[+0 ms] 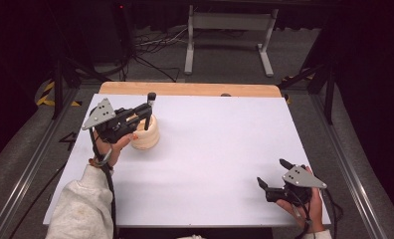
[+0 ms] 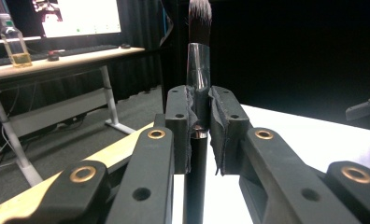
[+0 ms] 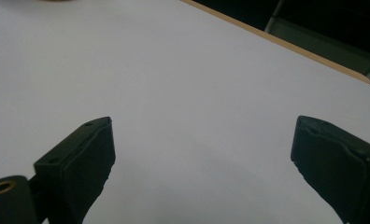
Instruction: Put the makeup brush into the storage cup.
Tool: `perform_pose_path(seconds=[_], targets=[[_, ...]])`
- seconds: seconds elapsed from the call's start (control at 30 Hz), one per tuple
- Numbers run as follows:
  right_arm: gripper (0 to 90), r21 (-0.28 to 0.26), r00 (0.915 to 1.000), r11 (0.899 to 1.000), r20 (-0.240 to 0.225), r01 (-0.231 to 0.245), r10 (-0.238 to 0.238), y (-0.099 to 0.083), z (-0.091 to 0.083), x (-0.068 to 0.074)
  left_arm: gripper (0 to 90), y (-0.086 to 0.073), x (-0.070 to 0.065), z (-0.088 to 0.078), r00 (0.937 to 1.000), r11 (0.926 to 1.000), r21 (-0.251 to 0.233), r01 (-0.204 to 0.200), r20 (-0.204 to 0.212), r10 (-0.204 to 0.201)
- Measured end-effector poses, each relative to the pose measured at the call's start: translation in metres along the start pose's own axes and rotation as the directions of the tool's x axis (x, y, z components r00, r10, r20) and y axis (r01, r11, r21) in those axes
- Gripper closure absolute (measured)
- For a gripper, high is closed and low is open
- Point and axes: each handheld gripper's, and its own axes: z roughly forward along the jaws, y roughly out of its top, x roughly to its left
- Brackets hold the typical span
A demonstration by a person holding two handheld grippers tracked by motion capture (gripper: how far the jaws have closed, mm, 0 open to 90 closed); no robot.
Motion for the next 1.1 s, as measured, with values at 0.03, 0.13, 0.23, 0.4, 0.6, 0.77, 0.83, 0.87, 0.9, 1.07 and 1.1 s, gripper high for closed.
perform_pose_path(seconds=[0.03,0.13,0.23,0.4,0.6,0.77,0.83,0.87,0.9,1.07,1.1], targets=[[7.3,0.0,1.0,1.0,0.0,0.001,-0.001,0.0,0.0,0.0,78.7,0.001,0.001,-0.001,1.0,1.0,-0.004,0.007,0.002,-0.007],[7.3,0.001,1.0,1.0,-0.001,0.001,-0.001,0.0,0.0,0.0,78.7,0.002,0.002,-0.001,1.0,0.9999,-0.01,0.009,-0.003,-0.009],[7.3,-0.001,1.0,1.0,-0.002,0.001,-0.001,0.0,0.0,0.0,78.7,0.002,0.005,-0.001,0.9999,1.0,-0.008,0.006,-0.011,-0.006],[7.2,-0.003,1.0,1.0,0.0,-0.005,0.005,0.0,0.0,0.0,78.7,0.0,0.009,-0.002,0.9998,0.9998,-0.013,0.015,-0.011,-0.015],[7.3,-0.002,1.0,1.0,-0.002,-0.001,0.001,0.0,0.0,0.0,78.7,0.002,0.014,-0.002,0.9995,0.9997,-0.012,0.021,-0.024,-0.021],[7.3,-0.001,1.0,1.0,-0.003,0.001,-0.001,0.0,0.0,0.001,78.7,0.008,0.018,-0.004,0.999,0.9999,-0.008,0.014,-0.042,-0.015],[7.3,-0.001,1.0,1.0,-0.004,0.002,-0.002,0.001,0.0,0.001,78.7,0.009,0.019,-0.004,0.9989,0.9998,-0.013,0.013,-0.044,-0.013],[7.3,-0.002,1.0,1.0,-0.003,0.002,-0.002,0.001,0.0,0.001,78.7,0.01,0.02,-0.004,0.999,0.9999,-0.013,0.01,-0.044,-0.011],[7.3,-0.002,1.0,1.0,-0.004,0.001,-0.001,0.001,0.0,0.001,78.7,0.01,0.02,-0.004,0.9988,0.9998,-0.016,0.014,-0.046,-0.015],[7.3,-0.001,1.0,1.0,-0.004,0.001,-0.001,0.001,0.0,0.001,78.7,0.012,0.023,-0.005,0.9987,0.9998,-0.013,0.013,-0.05,-0.014],[7.3,-0.001,1.0,1.0,-0.004,0.001,-0.001,0.0,0.0,0.001,78.7,0.013,0.024,-0.005,0.9984,0.9998,-0.014,0.012,-0.054,-0.013]])
